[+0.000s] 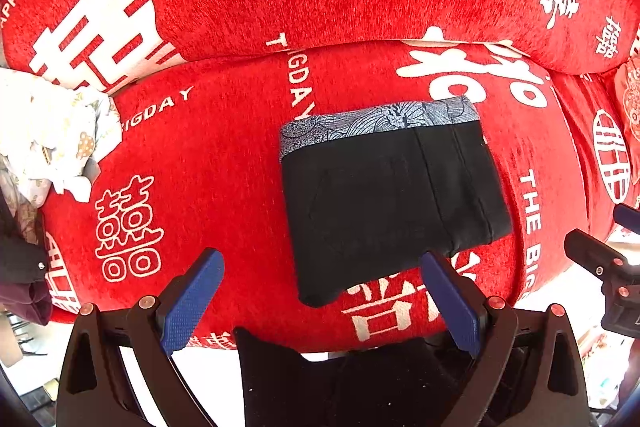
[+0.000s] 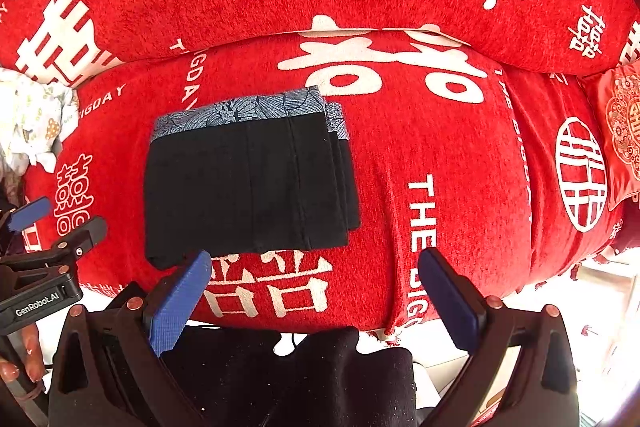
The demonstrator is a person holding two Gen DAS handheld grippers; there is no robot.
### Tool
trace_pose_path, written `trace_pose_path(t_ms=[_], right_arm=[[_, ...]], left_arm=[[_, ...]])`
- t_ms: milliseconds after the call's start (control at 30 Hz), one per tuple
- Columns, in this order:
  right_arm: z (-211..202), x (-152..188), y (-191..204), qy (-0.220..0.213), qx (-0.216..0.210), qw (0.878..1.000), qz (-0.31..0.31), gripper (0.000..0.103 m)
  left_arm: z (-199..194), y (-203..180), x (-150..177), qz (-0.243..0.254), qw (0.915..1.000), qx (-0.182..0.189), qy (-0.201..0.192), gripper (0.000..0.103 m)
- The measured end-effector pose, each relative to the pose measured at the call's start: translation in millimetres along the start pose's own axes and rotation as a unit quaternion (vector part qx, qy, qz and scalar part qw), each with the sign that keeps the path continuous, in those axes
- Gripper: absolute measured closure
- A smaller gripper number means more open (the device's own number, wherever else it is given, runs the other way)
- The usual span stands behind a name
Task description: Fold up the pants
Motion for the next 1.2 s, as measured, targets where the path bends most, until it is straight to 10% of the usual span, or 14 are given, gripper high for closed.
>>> trace_pose_path(t_ms=[1200], right_arm=[[4,-19,18,0.011,0.021,0.999,-0.023,0.000]], left_arm=[[16,25,2,-0.046,0.9988,0.011,0.013,0.004]])
Point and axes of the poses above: each gripper's, at about its wrist camera, not at the fingertips, and z roughly the way its jaws point, y to its left, x to its underside, the point moved 8 cm from there along z, roughly the way its jaws point, and after that the axes turned 15 degrees about y, right-handed, at the moved point
